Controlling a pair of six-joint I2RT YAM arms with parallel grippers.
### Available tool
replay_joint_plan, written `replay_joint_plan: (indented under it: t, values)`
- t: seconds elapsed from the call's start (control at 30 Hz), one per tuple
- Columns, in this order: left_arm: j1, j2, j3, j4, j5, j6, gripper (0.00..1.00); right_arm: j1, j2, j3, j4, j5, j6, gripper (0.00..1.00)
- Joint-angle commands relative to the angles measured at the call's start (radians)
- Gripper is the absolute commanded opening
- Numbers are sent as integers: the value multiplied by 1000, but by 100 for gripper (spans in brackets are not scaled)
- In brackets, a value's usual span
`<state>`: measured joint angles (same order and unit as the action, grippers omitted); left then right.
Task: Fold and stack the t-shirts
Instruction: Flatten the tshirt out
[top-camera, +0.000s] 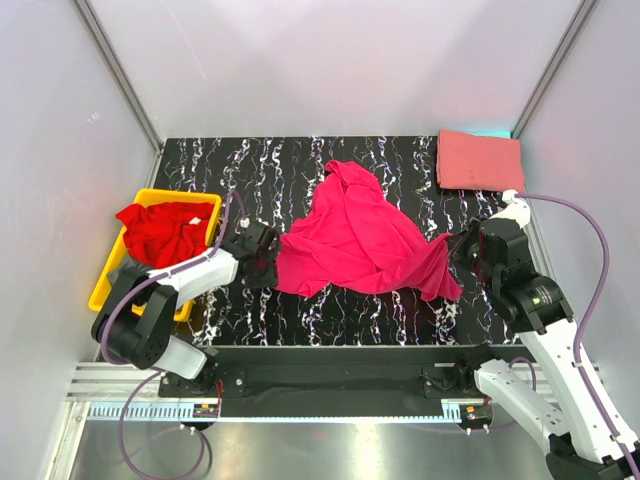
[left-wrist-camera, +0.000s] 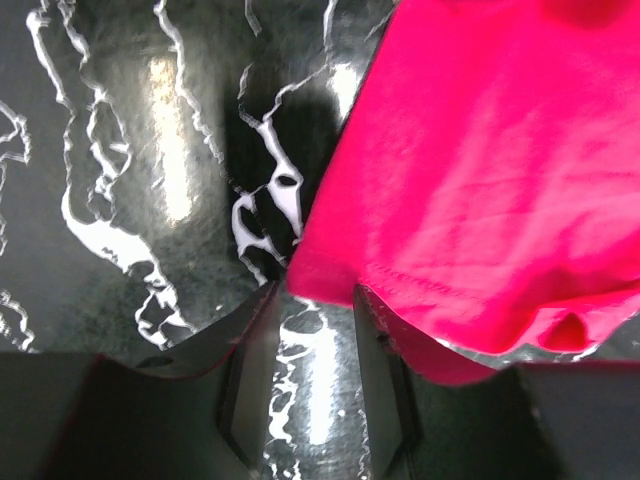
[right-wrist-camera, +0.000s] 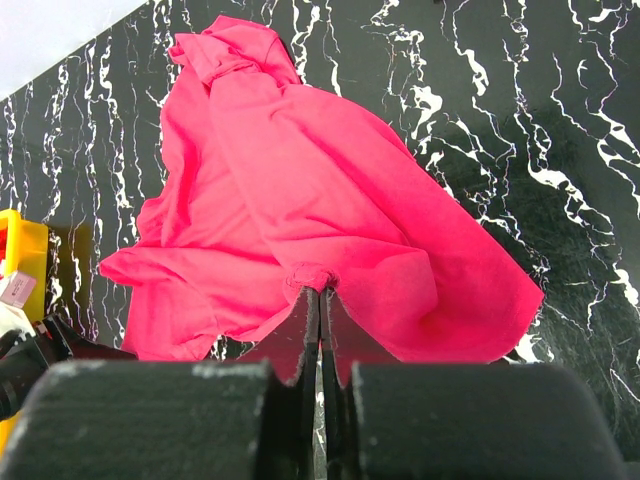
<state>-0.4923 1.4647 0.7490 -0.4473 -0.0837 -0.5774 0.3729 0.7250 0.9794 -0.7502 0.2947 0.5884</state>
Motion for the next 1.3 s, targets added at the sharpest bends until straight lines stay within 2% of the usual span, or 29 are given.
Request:
replay_joint_plan:
  t: [0.0,0.43,0.67,0.77,0.87,0.9,0.93,1.0,1.07,1.1,1.17,1.2,1.23,1.27]
  values:
    - [6,-1,-13,50,15,-6,41,0,-1,21,43,4,-18,0]
    - [20,23,18,42,-51,33,43,0,-9,16,46,-2,-12,0]
    - [21,46,15,58,-41,34,41,1,-9,7,46,-6,-10,0]
    - [21,57,15,62,-36,33,34,1,-10,-1,48,-3,-13,0]
    - [21,55,19,64,-28,34,20,1,-9,-10,51,-2,-12,0]
    - [21,54,24,64,-24,33,7,0,-9,-13,52,0,-13,0]
    - [20,46,41,56,-15,36,0,1,-7,-15,54,3,-12,0]
    - [21,28,71,-2,18,34,0,1,-1,-2,55,14,-13,0]
    - [21,-32,180,-68,25,42,0,0,23,46,55,52,-22,0]
    - [21,-58,237,-155,12,44,0,0,36,76,51,72,-24,0]
    - [21,-141,431,-276,-37,47,0,0,77,191,52,129,-68,0]
    - [21,-164,507,-277,-48,47,0,1,88,232,57,142,-93,0]
    - [21,-194,671,-348,-57,50,0,0,99,320,67,171,-142,0]
    - [21,-204,760,-387,-73,53,0,0,115,364,71,184,-165,0]
